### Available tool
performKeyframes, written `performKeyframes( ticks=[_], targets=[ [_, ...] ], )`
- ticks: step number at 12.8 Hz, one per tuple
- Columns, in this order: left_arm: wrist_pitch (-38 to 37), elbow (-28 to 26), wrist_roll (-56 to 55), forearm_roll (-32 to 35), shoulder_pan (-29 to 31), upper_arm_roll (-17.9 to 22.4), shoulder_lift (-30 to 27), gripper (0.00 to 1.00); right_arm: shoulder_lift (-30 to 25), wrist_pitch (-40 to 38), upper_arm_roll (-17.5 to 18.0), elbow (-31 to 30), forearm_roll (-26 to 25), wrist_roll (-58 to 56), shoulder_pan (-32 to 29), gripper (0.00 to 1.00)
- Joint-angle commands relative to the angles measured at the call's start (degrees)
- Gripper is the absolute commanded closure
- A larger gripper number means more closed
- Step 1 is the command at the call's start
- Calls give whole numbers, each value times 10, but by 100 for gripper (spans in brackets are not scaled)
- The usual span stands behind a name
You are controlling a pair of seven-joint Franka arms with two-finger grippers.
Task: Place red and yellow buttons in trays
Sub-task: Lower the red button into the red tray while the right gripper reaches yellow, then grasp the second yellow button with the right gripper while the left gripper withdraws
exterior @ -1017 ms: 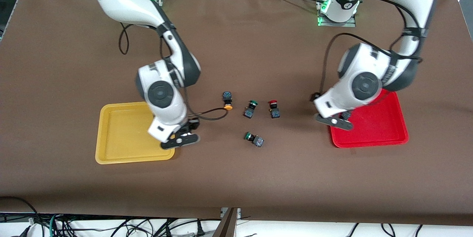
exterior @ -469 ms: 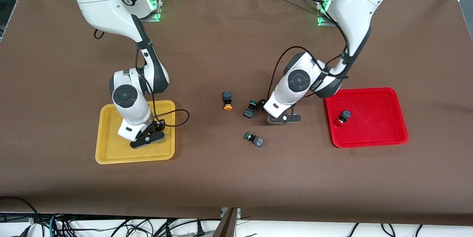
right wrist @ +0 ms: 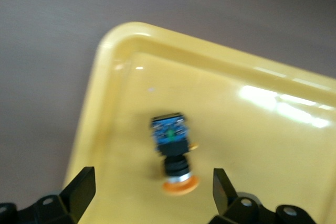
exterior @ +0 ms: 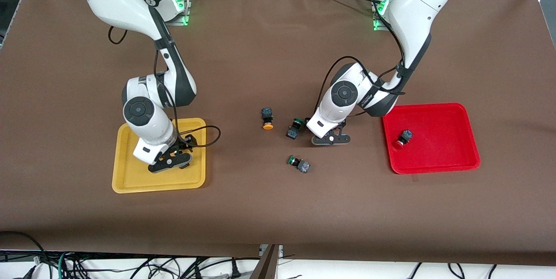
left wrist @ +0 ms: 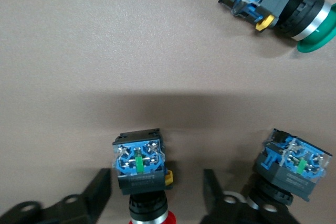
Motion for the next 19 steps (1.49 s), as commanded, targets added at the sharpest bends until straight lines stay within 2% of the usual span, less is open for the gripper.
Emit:
performKeyframes(
  ticks=[1, 2, 3, 4, 6, 8, 11, 12, 14, 16, 17, 19],
  targets=[
    [-5, 6, -7, 20, -1, 5, 2, 96, -3, -49, 3, 25, 45, 58, 27, 1],
    [-11, 7, -8, 20, 0, 5, -3, 100, -3, -49, 3, 25, 46, 99, 46, 1],
    [-23, 8, -8, 20, 2, 5, -15, 100, -3, -49, 3, 24, 46, 142, 68, 1],
    [-61, 15, -7, 20, 3, 5, -31, 100, -3, -49, 3, 24, 46, 184, 91, 1],
    [-158, 17, 11, 22, 29, 5, -99, 100, 4, -42, 3, 24, 47, 288, 147, 1],
    [-248, 17, 148, 23, 75, 3, -142, 100, 17, -41, 3, 22, 47, 356, 185, 1],
    [-292, 16, 353, 23, 165, 3, -172, 100, 24, -33, 8, 19, 47, 414, 221, 1],
    [-292, 15, 422, 24, 203, 5, -172, 100, 33, -19, 8, 19, 47, 434, 234, 1],
    [-289, 8, 486, 25, 266, 4, -167, 100, 54, 12, 8, 19, 47, 460, 254, 1],
    [-266, 6, 558, 35, 322, 5, -134, 100, 67, 32, 8, 19, 47, 469, 261, 2],
    [-220, -12, 603, 56, 335, 5, -121, 100, 71, 36, 8, 19, 46, 469, 264, 6],
    [-97, -82, 620, 73, 357, 5, -118, 100, 72, 37, 8, 19, 44, 468, 264, 17]
  ],
)
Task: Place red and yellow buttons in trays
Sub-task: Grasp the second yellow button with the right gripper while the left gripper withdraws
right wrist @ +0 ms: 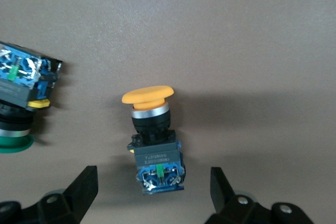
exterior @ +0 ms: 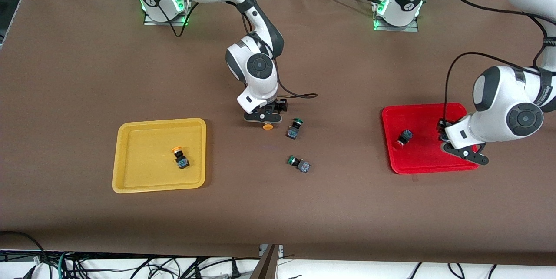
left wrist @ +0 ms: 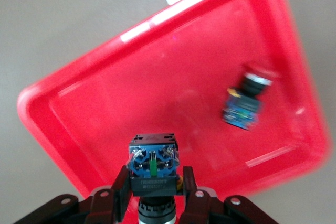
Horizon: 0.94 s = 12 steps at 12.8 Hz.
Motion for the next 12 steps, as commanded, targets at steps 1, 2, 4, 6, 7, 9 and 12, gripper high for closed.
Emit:
performKeyframes(
  ticks=[1, 2, 4, 6, 7, 9, 12],
  targets=[
    [122, -70, 22, 31, 19, -9, 6, 97, -1, 4, -5, -1, 5, 3, 5, 24],
    [128, -69, 23, 36, 24, -9, 16, 64, 2, 4, -5, -1, 4, 3, 5, 27],
    [124, -67, 22, 36, 25, -10, 15, 0, 5, 12, -5, -2, 3, 1, 5, 35],
    [85, -45, 16, 29, 23, -20, -8, 0, 5, 13, -6, -5, -1, -7, 4, 58],
    [26, -22, 10, 24, 19, -38, -25, 0, 2, 11, -7, -5, 0, -21, 2, 73],
    [-123, 46, -39, -1, 21, -89, -56, 0, -15, -8, -13, -3, 4, -63, -9, 85],
    [-304, 188, -147, -48, 20, -148, -69, 0, -50, -87, -14, 13, 2, -160, -68, 85]
  ],
)
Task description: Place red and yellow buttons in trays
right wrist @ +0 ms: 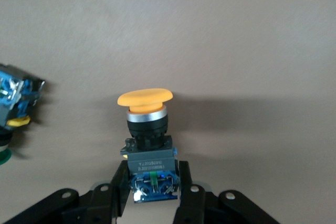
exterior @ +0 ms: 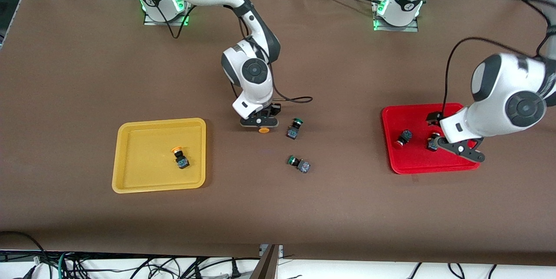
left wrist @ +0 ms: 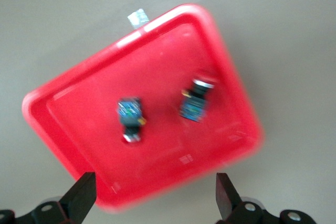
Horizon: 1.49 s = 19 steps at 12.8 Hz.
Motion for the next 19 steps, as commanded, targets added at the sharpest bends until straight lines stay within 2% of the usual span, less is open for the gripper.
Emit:
performKeyframes(
  ticks=[1, 2, 3, 4, 5, 7, 8, 9, 10, 14, 15, 16, 17, 19],
  targets=[
    [-145, 143, -99, -19, 3, -41, -4, 0, -45, -71, 5, 3, -1, -126, -70, 85],
    [-184, 196, -118, -18, 3, -42, -4, 0, -52, -92, -2, -1, -1, -178, -86, 85],
    [-217, 233, -122, -22, 1, -40, -2, 0, -54, -104, -27, -3, -1, -222, -89, 84],
    [-215, 232, -136, -24, -3, -28, -17, 0, -55, -105, -51, -10, -2, -261, -88, 83],
    [-208, 216, -159, -24, -37, 21, -45, 0, -58, -106, -71, -15, -1, -306, -89, 83],
    [-192, 155, -152, -63, -144, 187, -106, 0, -57, -105, -94, -25, 2, -347, -90, 82],
    [-146, 90, -150, -115, -168, 238, -159, 0, -56, -98, -94, -32, 3, -347, -92, 71],
    [-69, 11, -151, -157, -176, 261, -208, 0, -52, -93, -94, -33, 5, -347, -95, 67],
    [-34, -36, -152, -161, -175, 263, -238, 0, -46, -85, -94, -36, 5, -348, -99, 63],
    [-76, -25, -154, -160, -175, 257, -235, 0, -43, -81, -94, -38, 4, -349, -112, 60],
    [-75, -24, -154, -160, -175, 257, -234, 0, -41, -75, -94, -38, 4, -349, -118, 48],
    [-75, -20, -156, -160, -176, 256, -232, 0, -37, -71, -94, -37, 7, -348, -123, 4],
    [-77, -15, -157, -160, -176, 255, -229, 0, -37, -72, -94, -35, 8, -347, -128, 0],
    [-89, -13, -157, -160, -176, 254, -229, 0, -57, -80, -94, -32, 8, -341, -127, 0]
  ],
)
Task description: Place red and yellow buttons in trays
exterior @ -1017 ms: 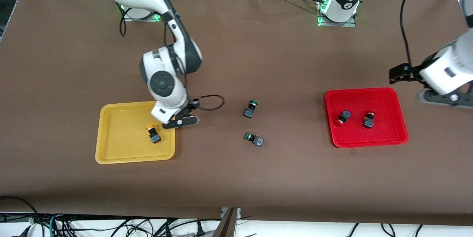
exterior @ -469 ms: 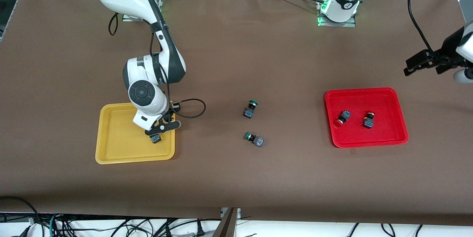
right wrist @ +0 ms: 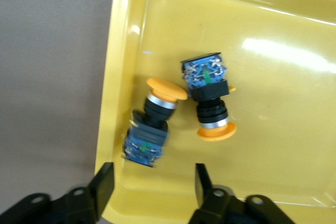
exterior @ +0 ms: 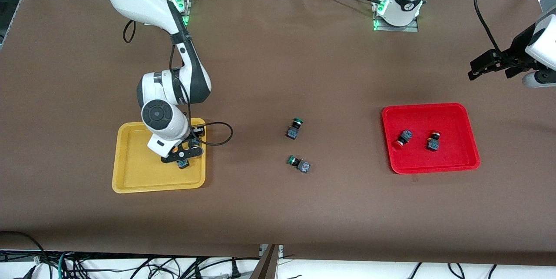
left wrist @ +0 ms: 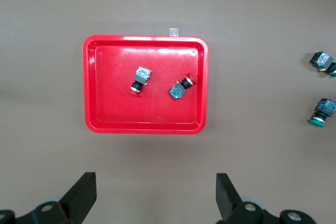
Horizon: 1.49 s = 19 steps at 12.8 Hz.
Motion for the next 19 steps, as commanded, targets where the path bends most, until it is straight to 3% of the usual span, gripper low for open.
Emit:
performKeyframes(
  ticks=[1, 6, 10, 12, 15, 16, 19],
  targets=[
    [-15, 3, -5, -10, -1, 1, -4, 0, -40, -11, 1, -3, 8, -4, -1, 0],
    [-19, 4, -1, -9, -2, -2, -4, 0, -174, -82, 2, -1, 5, 15, 1, 0],
    [-20, 4, 0, -10, -1, -2, -4, 0, -292, -221, -21, -3, -7, 31, 1, 0],
    [-21, 4, -1, -10, -2, -2, -4, 0, -343, -266, -36, -14, -30, 27, 1, 0],
    [-25, 4, -1, -10, -1, -2, -4, 0, -383, -264, -29, -54, -81, 24, -3, 0],
    [-27, 4, -1, -10, -1, -2, -4, 0, -386, -265, -10, -56, -84, 22, -24, 0],
    [-28, 4, -1, -9, -2, -3, -4, 0, -384, -264, 150, -46, -99, 3, -190, 0]
  ],
)
